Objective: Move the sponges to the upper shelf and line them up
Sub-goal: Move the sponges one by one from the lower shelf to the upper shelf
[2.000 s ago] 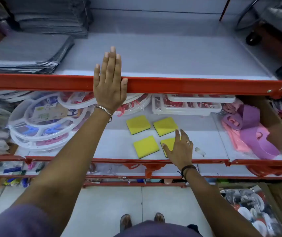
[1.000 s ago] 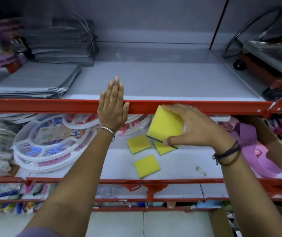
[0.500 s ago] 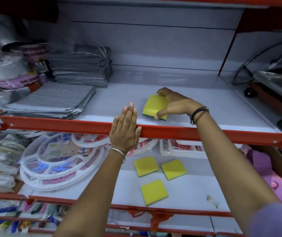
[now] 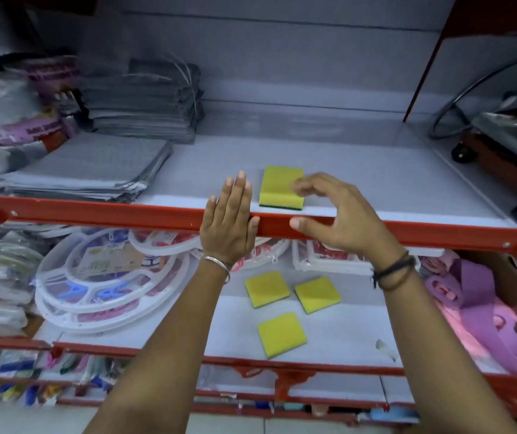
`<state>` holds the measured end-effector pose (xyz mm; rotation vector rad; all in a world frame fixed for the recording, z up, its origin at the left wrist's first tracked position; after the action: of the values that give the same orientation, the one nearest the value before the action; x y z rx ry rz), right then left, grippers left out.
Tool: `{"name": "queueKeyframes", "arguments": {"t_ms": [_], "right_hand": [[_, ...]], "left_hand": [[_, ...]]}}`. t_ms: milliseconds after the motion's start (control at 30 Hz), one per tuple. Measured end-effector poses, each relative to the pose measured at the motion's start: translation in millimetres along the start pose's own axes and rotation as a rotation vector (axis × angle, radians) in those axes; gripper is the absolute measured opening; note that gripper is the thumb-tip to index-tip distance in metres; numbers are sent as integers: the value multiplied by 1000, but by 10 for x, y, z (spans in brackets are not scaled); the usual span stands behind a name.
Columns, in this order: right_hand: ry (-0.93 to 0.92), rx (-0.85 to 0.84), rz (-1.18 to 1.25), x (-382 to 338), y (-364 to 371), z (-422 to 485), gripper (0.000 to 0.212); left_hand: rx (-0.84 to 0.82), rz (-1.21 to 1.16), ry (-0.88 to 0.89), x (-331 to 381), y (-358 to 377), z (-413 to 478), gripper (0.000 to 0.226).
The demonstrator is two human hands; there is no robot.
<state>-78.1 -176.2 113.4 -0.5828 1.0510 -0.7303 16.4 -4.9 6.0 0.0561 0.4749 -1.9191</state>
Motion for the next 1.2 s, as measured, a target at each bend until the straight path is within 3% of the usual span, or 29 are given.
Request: {"name": "queueKeyframes", "arguments": {"t_ms": [133,300,400,533,600,733,867,1000,1200], "right_hand": [[18,-49,62,68,390,-656,36],[240,-339,-43,627,1189,-1062,34],[346,-522,-219,966,1610,-1108,48],[324,-845,-379,1261,2017,-1140,79],[309,-918,-441,1338,2110,-1150,84],[328,-843,-430,1354,2094,-1103,85],[474,-656,-366,1206,1841,-1070,88],[572,-591,-363,846,1399,-998,94],[564,-500,-331,70,332,-864,68]], "left_hand": [[-15,-18,-27,2,-18,12,53],[-26,17,-52,-11,16,22,53],[-17,25,-58,-13,28,22,53],[-6,18,-67,-21,42,26,53],[-1,17,-71,-22,39,25,53],[4,12,-77,-18,40,39,53],[1,14,-75,-5,27,48,53],[-14,24,-83,-21,14,42,53],[-56,2,-106,-16,-23,83,54]]}}
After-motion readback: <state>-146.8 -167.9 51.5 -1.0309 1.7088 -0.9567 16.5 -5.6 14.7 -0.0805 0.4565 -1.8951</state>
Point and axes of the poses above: each hand's wrist, its own z-axis towards the middle knuckle, its own y-axis out of the palm, x = y × z, the point moved 2 cm from there along z, towards the middle knuckle, and after that the axes turned 5 degrees about y, right-handed, at the moved point
